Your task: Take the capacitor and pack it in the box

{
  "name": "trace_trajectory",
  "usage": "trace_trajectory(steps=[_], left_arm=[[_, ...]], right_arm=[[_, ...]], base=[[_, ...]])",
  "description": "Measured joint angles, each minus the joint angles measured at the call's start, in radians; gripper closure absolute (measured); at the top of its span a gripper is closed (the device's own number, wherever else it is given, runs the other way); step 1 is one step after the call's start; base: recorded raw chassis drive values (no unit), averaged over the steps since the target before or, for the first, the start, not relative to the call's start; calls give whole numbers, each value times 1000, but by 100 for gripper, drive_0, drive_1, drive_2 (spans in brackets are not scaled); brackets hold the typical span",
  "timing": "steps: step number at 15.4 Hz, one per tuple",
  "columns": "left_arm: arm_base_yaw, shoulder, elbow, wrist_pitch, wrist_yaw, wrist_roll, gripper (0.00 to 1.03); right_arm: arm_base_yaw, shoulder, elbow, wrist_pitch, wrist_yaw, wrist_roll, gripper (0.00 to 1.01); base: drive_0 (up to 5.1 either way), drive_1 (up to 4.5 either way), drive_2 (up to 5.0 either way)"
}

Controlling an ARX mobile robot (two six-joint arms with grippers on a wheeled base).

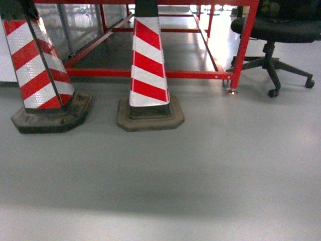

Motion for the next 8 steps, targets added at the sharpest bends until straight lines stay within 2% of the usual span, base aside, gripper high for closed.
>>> trace_trajectory(steps=[2, 8], left_arm=[[0, 0, 0, 0, 3, 0, 58], [0, 0, 0, 2, 7, 0, 58]], right_arm=[[0, 0, 0, 0, 0, 0, 3], [0, 0, 0, -6, 1, 0, 3]], base=[[-501, 244, 244], [0, 0, 0]])
